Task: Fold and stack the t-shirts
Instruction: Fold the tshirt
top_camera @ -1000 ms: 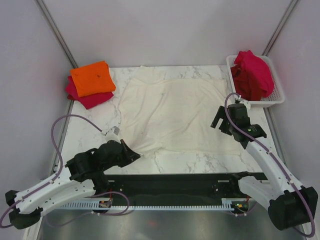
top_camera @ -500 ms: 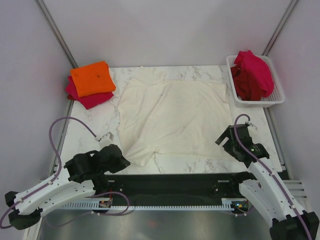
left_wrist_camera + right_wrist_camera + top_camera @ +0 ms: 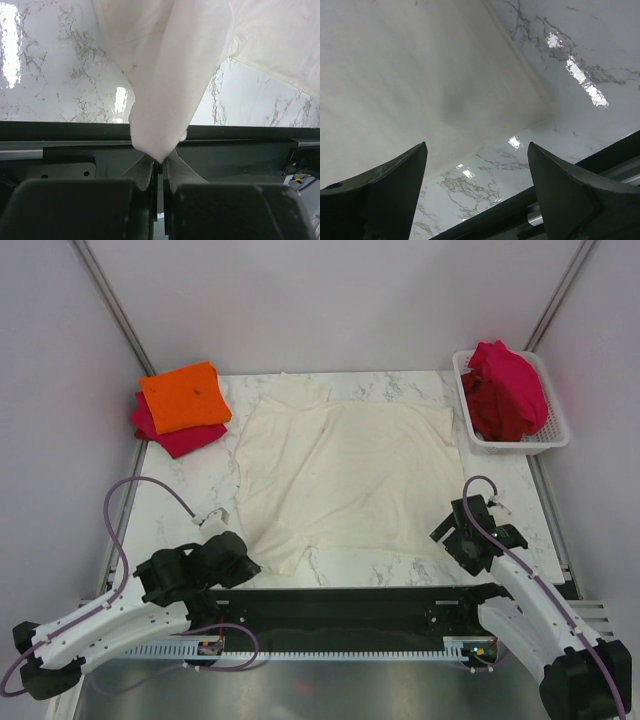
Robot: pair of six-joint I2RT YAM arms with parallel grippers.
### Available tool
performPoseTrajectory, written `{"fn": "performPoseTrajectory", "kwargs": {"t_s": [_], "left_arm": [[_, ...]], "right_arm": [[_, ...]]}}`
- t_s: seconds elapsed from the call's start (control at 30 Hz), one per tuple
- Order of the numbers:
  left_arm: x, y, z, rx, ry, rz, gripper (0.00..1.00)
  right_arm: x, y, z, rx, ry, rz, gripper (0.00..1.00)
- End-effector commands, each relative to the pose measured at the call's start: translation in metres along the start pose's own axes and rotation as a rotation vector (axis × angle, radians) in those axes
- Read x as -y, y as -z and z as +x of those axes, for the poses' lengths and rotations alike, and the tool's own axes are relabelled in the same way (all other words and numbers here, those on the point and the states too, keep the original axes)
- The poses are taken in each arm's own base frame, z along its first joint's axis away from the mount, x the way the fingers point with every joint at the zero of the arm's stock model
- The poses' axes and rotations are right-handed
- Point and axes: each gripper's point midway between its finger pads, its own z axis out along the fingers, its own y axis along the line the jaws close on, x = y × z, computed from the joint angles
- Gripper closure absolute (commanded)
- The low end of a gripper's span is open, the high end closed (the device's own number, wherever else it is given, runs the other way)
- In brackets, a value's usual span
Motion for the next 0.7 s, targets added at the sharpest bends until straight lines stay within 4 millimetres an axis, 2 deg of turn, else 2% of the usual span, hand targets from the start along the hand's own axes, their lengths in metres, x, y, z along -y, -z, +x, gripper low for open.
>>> {"fn": "performPoseTrajectory", "kwargs": {"t_s": [0.0,0.13,0.27,0.37,0.4,0.43,0.5,0.53,0.67], "left_arm": [[0.006,-0.003,-0.011,0.061,0.022,0.015,0.98],[0.005,-0.004,-0.012,0.065,0.022,0.012,0.98],[0.005,-0.005,-0.012,0.066,0.023,0.010,0.98],[0.005,-0.005,-0.013,0.070,0.020,0.006,0.98],[0.005,-0.006,-0.013,0.074,0.018,0.003,0.98],[0.005,-0.005,-0.014,0.076,0.017,0.004,0.98],[0.006,-0.004,-0.015,0.079,0.010,0.004,0.98],[0.007,-0.003,-0.016,0.081,0.007,0.007,0.98],[0.022,0.011,-0.025,0.093,-0.002,0.062,0.98]], "right_arm": [[0.004,-0.002,0.005,-0.033,-0.020,0.048,0.11],[0.005,-0.014,0.008,-0.044,-0.014,0.071,0.20],[0.007,-0.024,0.021,-0.087,-0.031,0.071,0.41],[0.008,-0.027,0.019,-0.069,-0.031,0.067,0.58],[0.008,-0.026,0.017,-0.058,-0.026,0.062,0.63],[0.006,-0.025,0.014,-0.049,-0.019,0.054,0.75],[0.002,-0.021,0.010,-0.032,-0.004,0.022,0.85],[-0.004,-0.017,0.009,-0.031,0.002,-0.004,0.95],[-0.021,0.000,-0.004,0.002,0.017,-0.092,1.00]]}}
